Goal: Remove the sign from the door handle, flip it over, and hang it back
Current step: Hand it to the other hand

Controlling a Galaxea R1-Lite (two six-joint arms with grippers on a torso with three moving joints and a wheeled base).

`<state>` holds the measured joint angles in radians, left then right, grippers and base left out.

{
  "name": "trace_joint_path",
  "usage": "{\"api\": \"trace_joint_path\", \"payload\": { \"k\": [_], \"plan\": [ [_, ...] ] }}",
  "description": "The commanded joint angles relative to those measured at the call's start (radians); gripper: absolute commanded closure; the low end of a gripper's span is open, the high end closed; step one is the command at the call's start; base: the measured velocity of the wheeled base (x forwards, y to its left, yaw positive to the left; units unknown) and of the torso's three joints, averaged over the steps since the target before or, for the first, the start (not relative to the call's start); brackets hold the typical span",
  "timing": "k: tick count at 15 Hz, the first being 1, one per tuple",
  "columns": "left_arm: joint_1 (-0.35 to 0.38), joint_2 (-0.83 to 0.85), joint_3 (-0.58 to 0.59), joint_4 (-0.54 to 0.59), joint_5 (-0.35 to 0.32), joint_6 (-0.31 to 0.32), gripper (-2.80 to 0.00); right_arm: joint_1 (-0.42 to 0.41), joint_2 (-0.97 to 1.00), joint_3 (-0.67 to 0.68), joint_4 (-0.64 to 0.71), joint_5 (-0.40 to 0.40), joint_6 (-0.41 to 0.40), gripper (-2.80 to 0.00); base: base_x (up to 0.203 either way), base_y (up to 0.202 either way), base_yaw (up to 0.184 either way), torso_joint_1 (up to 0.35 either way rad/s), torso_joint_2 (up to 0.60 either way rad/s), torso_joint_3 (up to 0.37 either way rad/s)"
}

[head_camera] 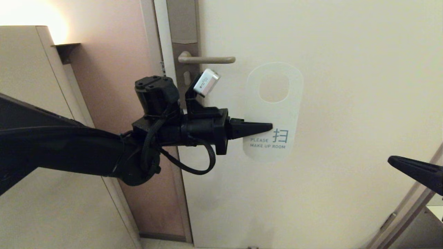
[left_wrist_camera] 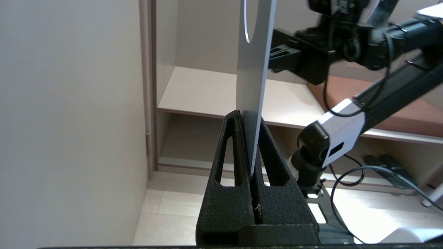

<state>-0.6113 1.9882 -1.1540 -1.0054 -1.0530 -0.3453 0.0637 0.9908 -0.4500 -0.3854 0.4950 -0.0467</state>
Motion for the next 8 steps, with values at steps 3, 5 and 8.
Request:
{"api": "trace_joint_path", "payload": {
  "k": [3,5,8],
  "plan": [
    [-0.020,0.036,-0.044,-0.006,-0.004,-0.006,0.00,0.104,0.129,-0.050,-0.014,0.011,-0.004,0.00,0.000,0.000,0.000,0.000,0.00,0.000],
    [-0.028,0.056,-0.067,-0.006,-0.004,-0.006,0.00,0.120,0.164,-0.055,-0.053,0.012,-0.003,0.00,0.000,0.000,0.000,0.000,0.00,0.000],
    [-0.040,0.092,-0.134,-0.006,-0.002,-0.021,0.00,0.154,0.232,-0.096,-0.109,0.013,-0.001,0.00,0.000,0.000,0.000,0.000,0.00,0.000]
  ]
}}
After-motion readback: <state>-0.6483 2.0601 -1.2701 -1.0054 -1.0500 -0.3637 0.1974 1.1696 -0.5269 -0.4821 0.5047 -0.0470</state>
